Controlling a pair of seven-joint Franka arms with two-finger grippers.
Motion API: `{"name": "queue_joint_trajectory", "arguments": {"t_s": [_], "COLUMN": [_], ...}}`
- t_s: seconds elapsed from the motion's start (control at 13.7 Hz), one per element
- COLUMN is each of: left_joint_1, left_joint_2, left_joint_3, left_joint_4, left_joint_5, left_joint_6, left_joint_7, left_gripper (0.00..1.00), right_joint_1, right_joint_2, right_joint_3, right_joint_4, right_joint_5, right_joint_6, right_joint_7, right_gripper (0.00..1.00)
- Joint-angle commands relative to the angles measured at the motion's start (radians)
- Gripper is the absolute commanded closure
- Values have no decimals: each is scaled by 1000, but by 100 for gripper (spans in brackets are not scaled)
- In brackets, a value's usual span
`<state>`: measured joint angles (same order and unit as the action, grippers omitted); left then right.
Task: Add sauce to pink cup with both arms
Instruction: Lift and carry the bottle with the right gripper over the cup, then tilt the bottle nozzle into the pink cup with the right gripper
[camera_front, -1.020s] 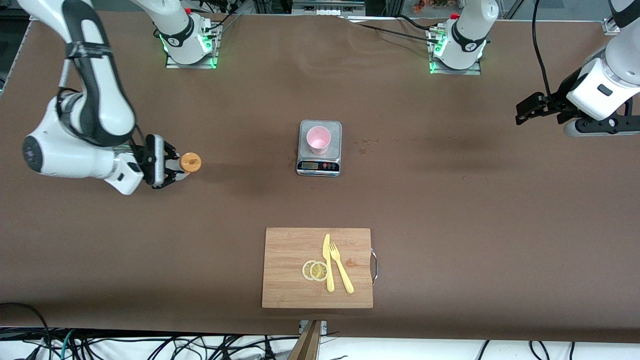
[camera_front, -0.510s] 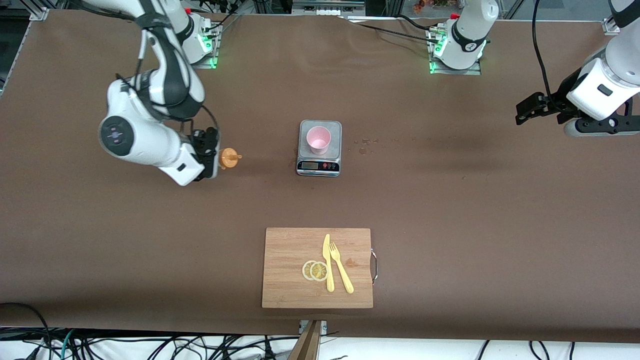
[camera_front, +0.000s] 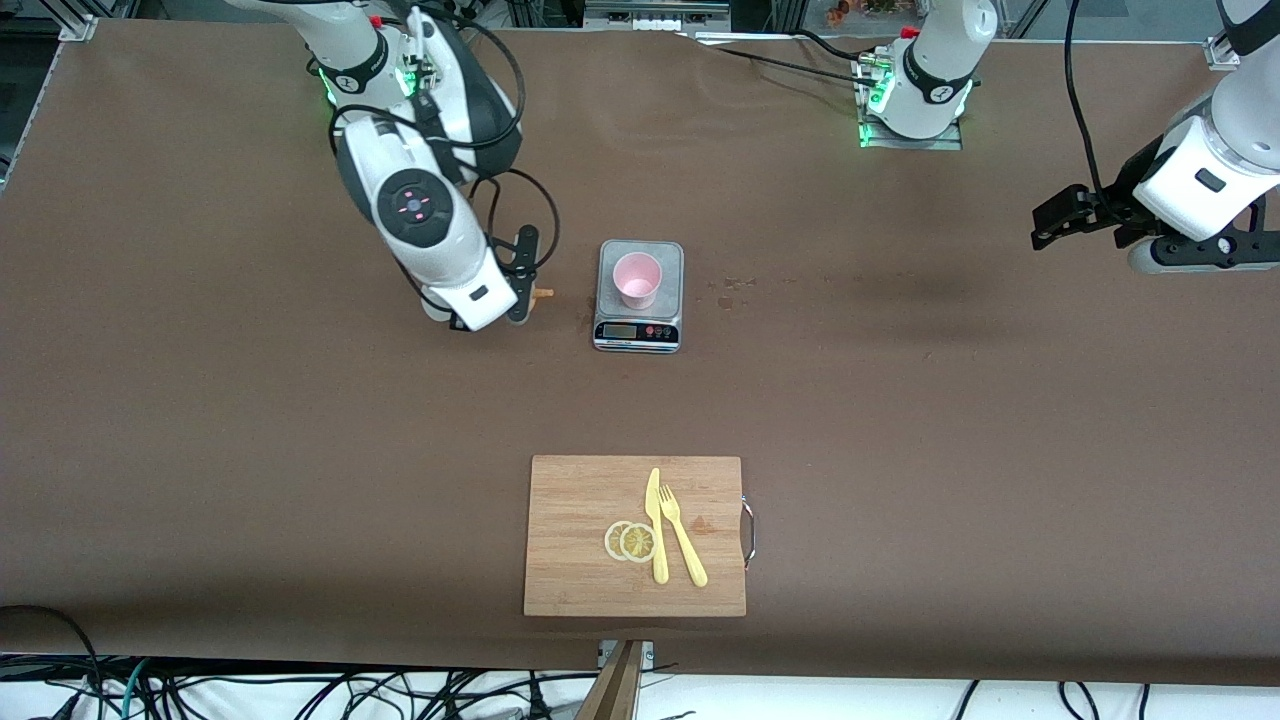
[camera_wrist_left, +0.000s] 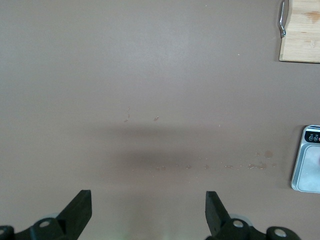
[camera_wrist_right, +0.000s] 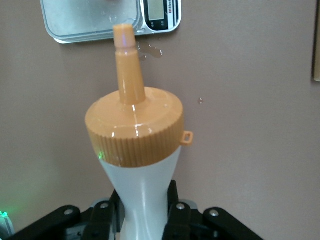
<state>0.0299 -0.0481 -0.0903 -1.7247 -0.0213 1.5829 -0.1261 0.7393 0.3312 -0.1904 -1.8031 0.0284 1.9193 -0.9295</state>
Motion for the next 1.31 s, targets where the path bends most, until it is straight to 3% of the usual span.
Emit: {"name": "queue_joint_trajectory", "arguments": {"t_s": [0.0, 0.29, 1.24], "left_joint_1": [12, 10, 10], "left_joint_2": [1, 1, 1], "left_joint_3": [-2, -2, -3], "left_joint_4": [10, 10, 10], "left_joint_5": [-19, -17, -19], "left_joint_6": [-11, -11, -12], "left_joint_7": [31, 30, 25], "left_gripper": [0, 0, 0], "right_joint_1": [43, 69, 127], "right_joint_2": [32, 71, 167], "right_joint_3": [19, 80, 106], "right_joint_4": [65, 122, 205], "right_joint_5": [-65, -139, -170], "right_joint_6": [-72, -158, -269], "right_joint_7": [81, 175, 236], "right_gripper": [84, 84, 83]}}
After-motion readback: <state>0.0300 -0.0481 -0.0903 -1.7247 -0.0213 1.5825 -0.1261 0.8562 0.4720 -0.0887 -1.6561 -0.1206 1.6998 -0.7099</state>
